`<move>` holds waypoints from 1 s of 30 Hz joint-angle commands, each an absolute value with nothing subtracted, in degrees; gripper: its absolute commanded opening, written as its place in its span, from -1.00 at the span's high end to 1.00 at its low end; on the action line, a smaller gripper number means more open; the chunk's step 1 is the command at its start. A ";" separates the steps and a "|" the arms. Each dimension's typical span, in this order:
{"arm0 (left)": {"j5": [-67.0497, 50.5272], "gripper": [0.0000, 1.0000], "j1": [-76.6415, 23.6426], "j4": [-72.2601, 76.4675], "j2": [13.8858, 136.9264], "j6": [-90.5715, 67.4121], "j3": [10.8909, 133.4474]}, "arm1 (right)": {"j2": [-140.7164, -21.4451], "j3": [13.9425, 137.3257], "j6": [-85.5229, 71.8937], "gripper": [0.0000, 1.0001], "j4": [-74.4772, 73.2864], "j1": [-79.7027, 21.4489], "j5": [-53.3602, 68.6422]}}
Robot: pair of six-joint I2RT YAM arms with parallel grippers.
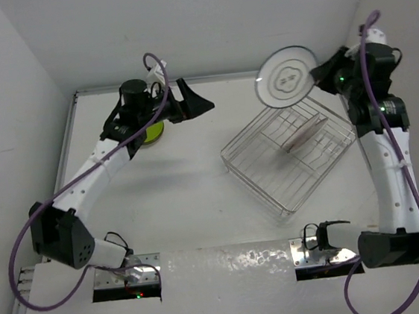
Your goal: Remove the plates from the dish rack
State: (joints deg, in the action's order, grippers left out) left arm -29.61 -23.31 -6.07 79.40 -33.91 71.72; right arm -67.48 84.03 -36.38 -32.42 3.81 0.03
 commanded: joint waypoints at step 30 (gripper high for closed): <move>9.48 1.00 -12.13 -11.69 63.91 -46.23 38.79 | -63.20 59.51 -33.58 -0.98 -22.06 -7.73 0.27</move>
State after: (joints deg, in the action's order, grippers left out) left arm 1.78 -13.10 -14.31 68.12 -43.38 41.69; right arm -66.32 60.12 -37.89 -17.32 -7.94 8.03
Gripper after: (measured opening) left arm 0.019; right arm 0.986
